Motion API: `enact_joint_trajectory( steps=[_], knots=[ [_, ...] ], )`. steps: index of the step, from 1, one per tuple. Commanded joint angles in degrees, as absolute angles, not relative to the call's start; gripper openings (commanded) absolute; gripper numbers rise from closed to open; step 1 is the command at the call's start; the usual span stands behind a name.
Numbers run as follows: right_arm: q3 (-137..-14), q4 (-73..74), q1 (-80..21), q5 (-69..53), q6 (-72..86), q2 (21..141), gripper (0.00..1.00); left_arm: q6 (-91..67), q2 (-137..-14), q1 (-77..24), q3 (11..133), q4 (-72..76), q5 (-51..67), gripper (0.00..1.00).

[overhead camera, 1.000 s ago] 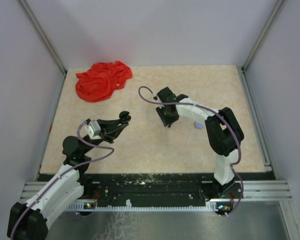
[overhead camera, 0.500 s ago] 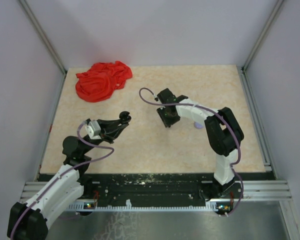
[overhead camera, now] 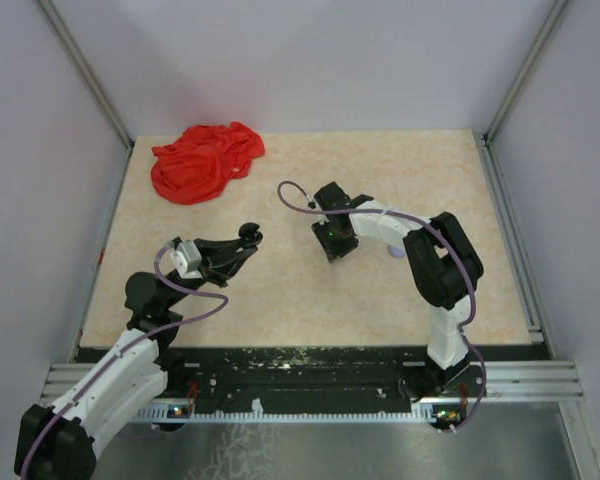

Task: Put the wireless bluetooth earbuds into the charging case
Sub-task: Adjust the earbud at the center of the board.

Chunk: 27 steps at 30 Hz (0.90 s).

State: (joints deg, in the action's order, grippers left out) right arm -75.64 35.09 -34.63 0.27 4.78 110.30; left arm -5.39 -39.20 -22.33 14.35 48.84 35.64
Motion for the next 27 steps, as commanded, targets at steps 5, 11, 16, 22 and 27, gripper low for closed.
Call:
enact_joint_trajectory(
  steps=[5, 11, 16, 22, 27],
  knots=[
    [-77.96, 30.51, -34.53, -4.10, 6.08, 111.80, 0.39, -5.82, -38.71, -21.77, 16.44, 50.18, 36.30, 0.01],
    [-79.35, 27.84, -34.48, -3.49, 6.59, 112.40, 0.39, -5.98, -38.72, -21.79, 16.44, 50.16, 36.30, 0.01],
    [-80.59, 29.22, -34.50, -5.32, 4.39, 109.63, 0.39, -6.20, -38.80, -21.68, 16.43, 50.18, 36.39, 0.01],
    [-81.09, 31.66, -34.50, -1.32, 1.80, 107.12, 0.39, -6.48, -39.19, -21.58, 16.44, 50.42, 36.64, 0.01],
    [-83.86, 33.97, -34.50, 3.70, 0.96, 110.87, 0.36, -6.49, -39.13, -21.48, 16.44, 50.49, 36.74, 0.01]
  ],
)
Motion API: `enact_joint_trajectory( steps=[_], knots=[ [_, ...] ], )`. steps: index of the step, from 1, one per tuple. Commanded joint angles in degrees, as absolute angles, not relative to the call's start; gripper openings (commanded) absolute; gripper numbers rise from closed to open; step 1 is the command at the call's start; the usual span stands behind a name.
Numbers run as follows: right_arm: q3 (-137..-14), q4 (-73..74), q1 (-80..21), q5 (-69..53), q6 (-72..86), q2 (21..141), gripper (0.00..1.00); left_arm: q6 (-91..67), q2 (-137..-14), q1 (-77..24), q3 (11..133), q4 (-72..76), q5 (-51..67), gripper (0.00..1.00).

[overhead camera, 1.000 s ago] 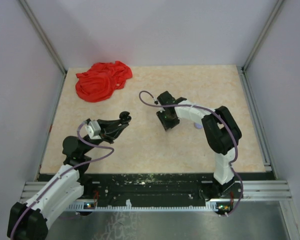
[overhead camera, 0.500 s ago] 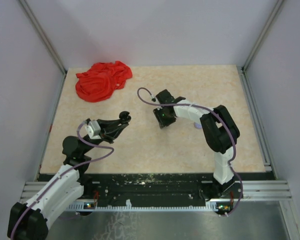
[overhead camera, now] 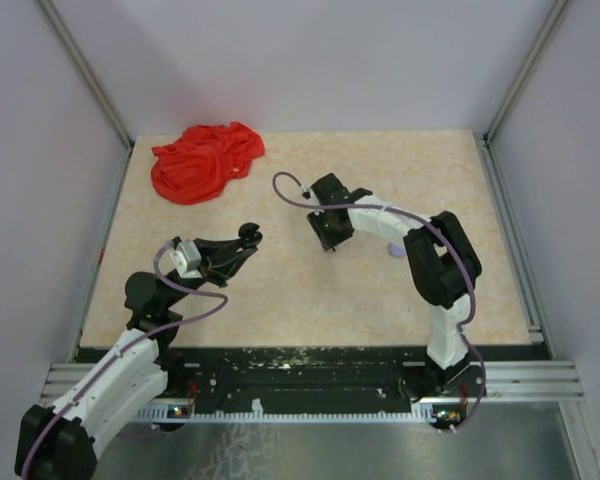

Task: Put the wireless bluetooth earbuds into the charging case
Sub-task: Adjust the earbud at the center of the board.

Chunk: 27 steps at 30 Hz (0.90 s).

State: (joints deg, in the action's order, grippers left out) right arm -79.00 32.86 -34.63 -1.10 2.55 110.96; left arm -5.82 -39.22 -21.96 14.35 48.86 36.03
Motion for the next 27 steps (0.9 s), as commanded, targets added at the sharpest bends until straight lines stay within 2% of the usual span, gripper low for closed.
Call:
enact_joint_trajectory(
  steps=[1, 7, 15, 27],
  knots=[
    [-84.18, 33.85, -34.46, 3.77, 1.04, 111.32, 0.35, -6.43, -39.18, -21.53, 16.44, 50.53, 36.74, 0.01],
    [-83.89, 32.55, -33.56, 1.86, -0.15, 111.78, 0.33, -6.59, -39.11, -21.40, 16.43, 50.54, 36.91, 0.01],
    [-77.73, 25.29, -27.30, -12.85, 0.94, 109.07, 0.29, -6.55, -38.97, -21.40, 16.44, 50.56, 36.97, 0.01],
    [-71.10, 18.13, -23.16, -22.77, 3.34, 107.73, 0.28, -6.81, -39.55, -21.20, 16.52, 50.70, 37.35, 0.01]
  ],
)
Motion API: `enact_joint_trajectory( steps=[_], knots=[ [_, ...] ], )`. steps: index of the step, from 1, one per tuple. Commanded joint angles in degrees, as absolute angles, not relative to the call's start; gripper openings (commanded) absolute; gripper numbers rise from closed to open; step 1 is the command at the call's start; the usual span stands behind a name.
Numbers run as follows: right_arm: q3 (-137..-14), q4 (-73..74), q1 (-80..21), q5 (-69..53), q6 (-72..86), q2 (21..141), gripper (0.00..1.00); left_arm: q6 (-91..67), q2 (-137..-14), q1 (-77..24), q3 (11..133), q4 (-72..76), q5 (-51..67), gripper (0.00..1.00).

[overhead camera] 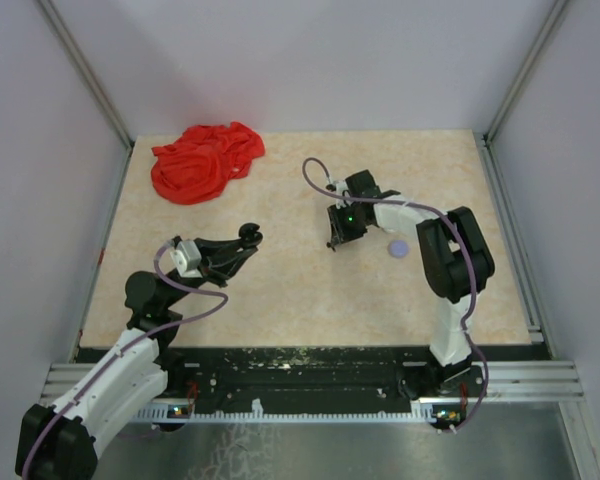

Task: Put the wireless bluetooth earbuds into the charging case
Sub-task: Adjust the earbud at the center of the board, then pick up the earbud from the center of the board.

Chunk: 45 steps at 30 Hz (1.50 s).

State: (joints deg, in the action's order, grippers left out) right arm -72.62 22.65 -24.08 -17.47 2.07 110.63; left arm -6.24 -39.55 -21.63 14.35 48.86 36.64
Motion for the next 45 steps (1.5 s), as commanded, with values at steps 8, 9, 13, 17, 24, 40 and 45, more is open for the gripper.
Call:
enact_joint_trajectory(
  steps=[8, 9, 13, 17, 24, 40, 45],
  knots=[
    [-70.33, 16.99, -22.94, -24.87, 3.69, 108.61, 0.27, -6.97, -39.48, -21.19, 16.52, 50.67, 37.64, 0.01],
    [-70.13, 16.78, -22.94, -25.49, 3.75, 108.63, 0.28, -6.95, -39.49, -21.18, 16.52, 50.71, 37.66, 0.01],
    [-69.21, 15.62, -22.94, -28.20, 3.49, 108.33, 0.29, -7.11, -39.59, -21.18, 16.48, 50.78, 37.80, 0.01],
    [-69.04, 14.94, -23.03, -27.46, 3.50, 108.44, 0.30, -7.40, -39.92, -21.15, 16.52, 51.10, 37.97, 0.01],
    [-70.36, 16.37, -24.43, -22.94, 2.49, 109.78, 0.29, -7.70, -40.38, -21.18, 16.53, 51.41, 38.24, 0.01],
    [-72.69, 20.01, -30.51, -6.30, -0.25, 112.87, 0.27, -7.74, -40.36, -21.18, 16.51, 51.71, 38.42, 0.01],
    [-73.16, 22.47, -32.52, -0.23, -1.25, 112.92, 0.25, -7.76, -40.31, -21.12, 16.52, 51.71, 38.48, 0.01]
  ],
)
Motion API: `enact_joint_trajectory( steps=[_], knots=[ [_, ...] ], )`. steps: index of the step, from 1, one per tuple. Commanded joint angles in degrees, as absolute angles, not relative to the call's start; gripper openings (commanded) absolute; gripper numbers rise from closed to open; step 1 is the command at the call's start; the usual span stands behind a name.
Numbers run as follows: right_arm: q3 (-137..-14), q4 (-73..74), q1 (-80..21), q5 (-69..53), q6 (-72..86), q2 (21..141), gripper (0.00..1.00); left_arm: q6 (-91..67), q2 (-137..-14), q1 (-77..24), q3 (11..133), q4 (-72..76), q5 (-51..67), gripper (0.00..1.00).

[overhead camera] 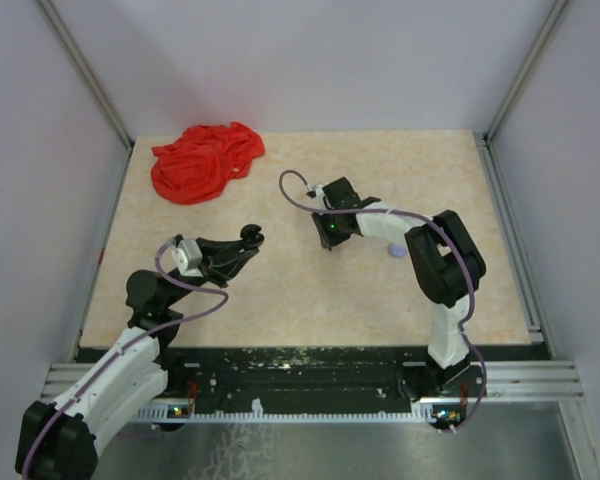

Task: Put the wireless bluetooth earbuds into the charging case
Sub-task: Pick up the earbud from the center of the board.

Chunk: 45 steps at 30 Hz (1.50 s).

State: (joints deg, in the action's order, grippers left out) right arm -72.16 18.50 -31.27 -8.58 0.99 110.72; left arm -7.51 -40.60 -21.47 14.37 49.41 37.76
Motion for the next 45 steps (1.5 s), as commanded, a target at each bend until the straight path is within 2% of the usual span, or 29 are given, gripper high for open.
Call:
enact_joint_trajectory(
  steps=[1, 9, 14, 26, 34, 45],
  knots=[
    [-73.20, 22.99, -32.93, 0.90, -1.55, 112.84, 0.25, -7.84, -40.34, -21.11, 16.52, 51.75, 38.43, 0.01],
    [-74.98, 25.03, -35.38, 5.87, -2.31, 116.34, 0.27, -7.77, -40.30, -21.09, 16.57, 51.69, 38.55, 0.01],
    [-75.21, 25.75, -35.77, 7.30, -1.94, 116.18, 0.20, -7.81, -40.17, -21.03, 16.43, 51.68, 38.15, 0.01],
    [-72.28, 22.66, -35.77, 5.18, -0.34, 103.38, 0.15, -9.09, -41.30, -21.09, 16.09, 52.54, 37.38, 0.01],
    [-70.12, 19.71, -36.43, 5.72, 2.02, 100.29, 0.14, -9.41, -42.49, -21.09, 16.08, 52.64, 37.05, 0.01],
    [-72.63, 19.00, -43.36, 13.13, 0.49, 82.79, 0.14, -10.63, -47.41, -21.09, 17.06, 54.22, 35.61, 0.01]
  ],
)
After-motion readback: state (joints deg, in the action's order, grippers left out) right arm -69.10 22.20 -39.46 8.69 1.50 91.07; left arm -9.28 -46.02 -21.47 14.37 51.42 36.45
